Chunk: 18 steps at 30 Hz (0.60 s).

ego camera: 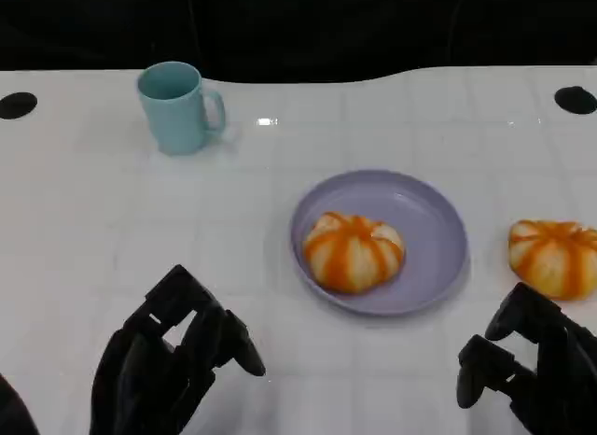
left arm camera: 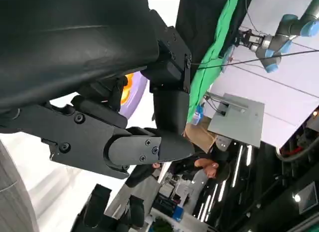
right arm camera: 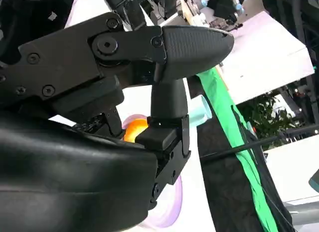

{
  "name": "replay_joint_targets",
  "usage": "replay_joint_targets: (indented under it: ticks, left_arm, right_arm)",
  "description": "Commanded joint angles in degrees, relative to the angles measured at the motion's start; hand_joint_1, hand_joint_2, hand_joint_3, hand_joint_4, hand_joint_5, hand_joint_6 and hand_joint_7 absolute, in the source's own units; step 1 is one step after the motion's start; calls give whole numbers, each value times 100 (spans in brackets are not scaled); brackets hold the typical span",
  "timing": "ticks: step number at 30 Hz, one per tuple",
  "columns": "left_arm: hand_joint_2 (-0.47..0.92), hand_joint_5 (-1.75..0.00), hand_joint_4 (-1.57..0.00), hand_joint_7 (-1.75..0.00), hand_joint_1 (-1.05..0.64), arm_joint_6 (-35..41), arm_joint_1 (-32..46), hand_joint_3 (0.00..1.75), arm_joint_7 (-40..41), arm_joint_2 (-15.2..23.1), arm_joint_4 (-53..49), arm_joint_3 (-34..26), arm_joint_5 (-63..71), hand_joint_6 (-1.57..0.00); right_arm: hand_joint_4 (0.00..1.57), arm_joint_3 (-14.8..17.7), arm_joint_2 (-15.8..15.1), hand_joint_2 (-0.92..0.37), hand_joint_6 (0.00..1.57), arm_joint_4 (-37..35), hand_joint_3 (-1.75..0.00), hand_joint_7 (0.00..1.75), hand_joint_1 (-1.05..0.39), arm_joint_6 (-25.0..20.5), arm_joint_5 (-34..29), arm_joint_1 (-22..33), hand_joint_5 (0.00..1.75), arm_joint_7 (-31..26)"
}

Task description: Grasp the bread from the table and place it into the plate.

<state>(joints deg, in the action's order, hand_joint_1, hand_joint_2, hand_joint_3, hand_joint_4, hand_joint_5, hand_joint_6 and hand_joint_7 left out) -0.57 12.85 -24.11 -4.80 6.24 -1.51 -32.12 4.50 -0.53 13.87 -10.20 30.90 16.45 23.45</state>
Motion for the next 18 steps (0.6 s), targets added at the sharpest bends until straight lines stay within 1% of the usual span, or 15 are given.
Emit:
replay_joint_targets:
  ticks: [1, 5, 8, 12, 15, 18]
  left_arm:
    - [92, -175, -76, -175, -54, -75, -20, 41, 8, 8, -63, -79, 67, -53]
    - [92, -175, -77, -175, -54, -72, -23, 41, -4, -6, -66, -93, 80, -53]
    - [92, -175, -77, -175, -53, -67, -48, 40, -151, 71, -188, -117, 73, -53]
    - [92, -175, -77, -175, -53, -156, -55, 39, -176, 31, -282, -128, 128, -53]
    - [92, -175, -77, -175, -53, -208, -60, 39, -189, 17, -324, -122, 144, -52]
    - [92, -175, -77, -175, -53, -154, -73, 39, -158, 13, -305, -119, 121, -52]
  right_arm:
    - [74, 66, -86, -92, 56, -28, -41, 158, -57, 87, -33, -17, 175, 13]
    - [74, 64, -88, -92, 57, -30, -41, 158, -57, 90, -32, -18, 175, 13]
    - [74, 47, -43, -92, 58, 0, -39, 159, -57, 89, -40, -21, 175, -45]
    - [74, 46, -32, -92, 57, -22, -39, 159, -56, 138, -55, -21, 175, -40]
    - [74, 56, -34, -92, 57, -18, -40, 159, -56, 87, -19, -22, 175, -61]
    - [74, 51, -63, -92, 57, -46, -40, 159, -56, 127, -50, -53, 175, -23]
